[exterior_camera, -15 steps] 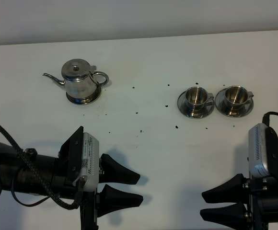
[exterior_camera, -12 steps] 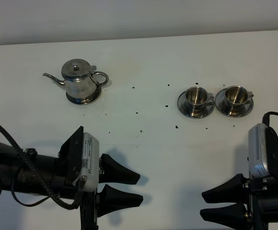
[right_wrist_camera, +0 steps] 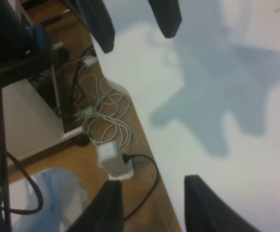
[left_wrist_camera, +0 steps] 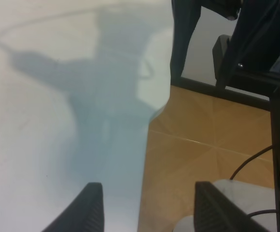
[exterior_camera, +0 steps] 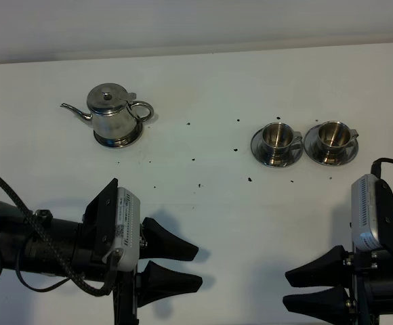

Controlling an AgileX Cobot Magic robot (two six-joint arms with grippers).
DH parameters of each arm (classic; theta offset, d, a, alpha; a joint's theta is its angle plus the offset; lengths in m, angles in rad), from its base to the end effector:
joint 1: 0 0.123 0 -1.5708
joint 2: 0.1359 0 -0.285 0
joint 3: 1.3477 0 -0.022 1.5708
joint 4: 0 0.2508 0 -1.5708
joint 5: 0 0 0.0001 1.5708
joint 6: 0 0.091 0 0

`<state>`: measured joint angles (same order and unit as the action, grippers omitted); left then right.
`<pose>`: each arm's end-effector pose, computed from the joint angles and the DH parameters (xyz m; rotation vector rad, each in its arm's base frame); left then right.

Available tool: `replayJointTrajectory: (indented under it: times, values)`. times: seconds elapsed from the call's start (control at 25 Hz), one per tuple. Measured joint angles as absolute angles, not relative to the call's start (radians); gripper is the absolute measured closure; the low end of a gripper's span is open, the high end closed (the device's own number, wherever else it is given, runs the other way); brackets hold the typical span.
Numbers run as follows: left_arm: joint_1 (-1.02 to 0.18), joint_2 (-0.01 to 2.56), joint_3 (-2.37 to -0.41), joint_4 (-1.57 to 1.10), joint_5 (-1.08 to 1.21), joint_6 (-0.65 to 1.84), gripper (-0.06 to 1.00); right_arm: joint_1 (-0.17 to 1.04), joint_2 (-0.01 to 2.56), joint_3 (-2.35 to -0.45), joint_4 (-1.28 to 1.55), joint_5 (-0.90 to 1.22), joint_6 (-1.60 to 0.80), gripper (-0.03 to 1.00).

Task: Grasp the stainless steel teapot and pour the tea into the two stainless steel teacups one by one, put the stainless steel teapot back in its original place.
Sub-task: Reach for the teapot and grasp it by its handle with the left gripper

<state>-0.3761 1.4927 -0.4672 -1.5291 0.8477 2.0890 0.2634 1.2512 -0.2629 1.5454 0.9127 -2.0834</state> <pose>0.1756 -0.1427 0.1681 1.3452 1.9101 -0.9663 0.1299 0.1096 0.1755 -1.2122 1.8949 0.9720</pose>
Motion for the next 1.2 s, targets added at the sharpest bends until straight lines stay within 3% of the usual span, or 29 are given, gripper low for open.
replayJointTrajectory:
  times: [1.2]
  values:
    - [-0.376,1.493,-0.467,-1.529,0.848,2.087,0.49,0.263,1.251,-0.263,1.545,0.912,-2.083,0.67]
